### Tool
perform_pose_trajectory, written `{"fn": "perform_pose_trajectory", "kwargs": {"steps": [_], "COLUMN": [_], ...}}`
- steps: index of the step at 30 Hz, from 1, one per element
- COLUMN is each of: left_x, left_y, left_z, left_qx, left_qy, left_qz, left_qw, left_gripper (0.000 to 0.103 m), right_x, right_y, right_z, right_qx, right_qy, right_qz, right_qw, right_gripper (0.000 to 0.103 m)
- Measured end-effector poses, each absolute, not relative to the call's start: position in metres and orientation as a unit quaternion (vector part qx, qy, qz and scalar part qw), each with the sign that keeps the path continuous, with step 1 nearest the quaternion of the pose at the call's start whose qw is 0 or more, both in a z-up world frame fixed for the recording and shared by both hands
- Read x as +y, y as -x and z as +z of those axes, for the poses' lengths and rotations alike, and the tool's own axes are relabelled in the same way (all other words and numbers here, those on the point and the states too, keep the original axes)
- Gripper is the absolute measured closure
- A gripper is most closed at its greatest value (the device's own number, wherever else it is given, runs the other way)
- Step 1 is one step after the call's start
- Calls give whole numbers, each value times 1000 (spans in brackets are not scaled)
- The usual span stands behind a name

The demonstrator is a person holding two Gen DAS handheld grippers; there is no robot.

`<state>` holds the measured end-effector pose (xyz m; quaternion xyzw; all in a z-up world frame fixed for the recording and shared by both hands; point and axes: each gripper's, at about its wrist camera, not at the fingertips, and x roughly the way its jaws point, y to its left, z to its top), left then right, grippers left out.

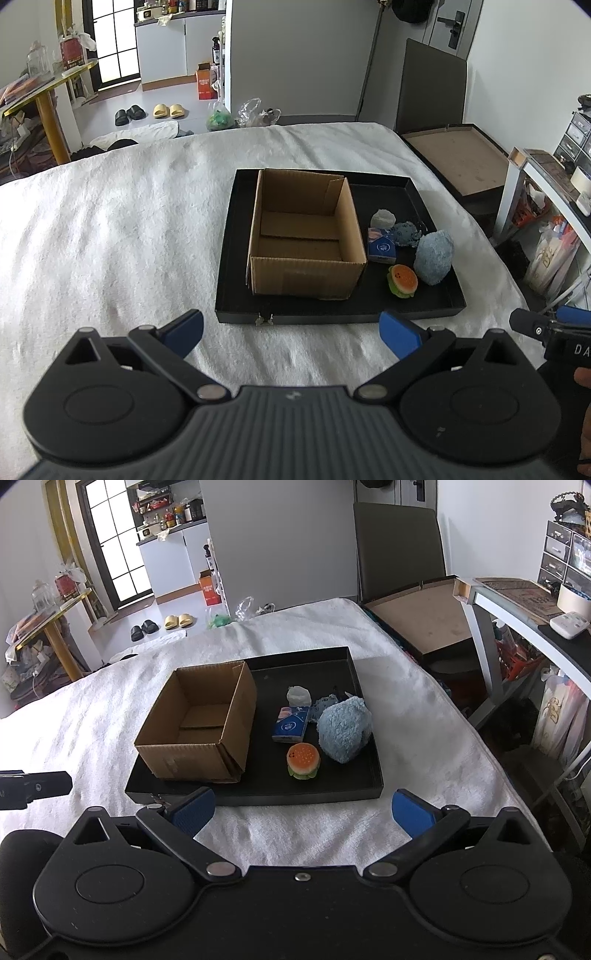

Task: Organize soft objects
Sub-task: 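Grasp the cardboard box wall with the left tool while the right tool grasps the burger plush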

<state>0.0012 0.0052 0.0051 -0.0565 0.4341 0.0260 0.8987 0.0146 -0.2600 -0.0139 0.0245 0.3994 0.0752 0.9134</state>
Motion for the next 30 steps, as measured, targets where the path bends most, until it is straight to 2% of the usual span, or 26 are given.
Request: {"fn": "perform_pose_trajectory", "kwargs": {"steps": [11, 20, 22, 26, 30], "left_x": [11, 16, 18, 21, 25], "left_y": [-27, -53, -59, -71, -83], "left_z": [-15, -32, -35, -44, -54], "left_qx": [444, 446, 449, 457, 466], "left_qy": [64, 70, 73, 76, 85], "left_qz": [39, 47, 48, 52, 58], "left_qw": [893, 891, 889, 884, 879], "left_gripper": [4, 7, 10, 14, 26], "right_x": [-261, -265, -265, -263, -261], "right_y": [-40, -67, -74, -85, -97], "right_z": [-36, -58, -63, -72, -81], "right_qx": [412, 430, 435, 444, 454], "right_qy": [-32, -53, -57, -64, -66], "right_qz": [74, 73, 76, 80, 84], "right_qw": [908, 898, 895, 890, 885], "right_gripper": [1, 12, 16, 17, 23]}}
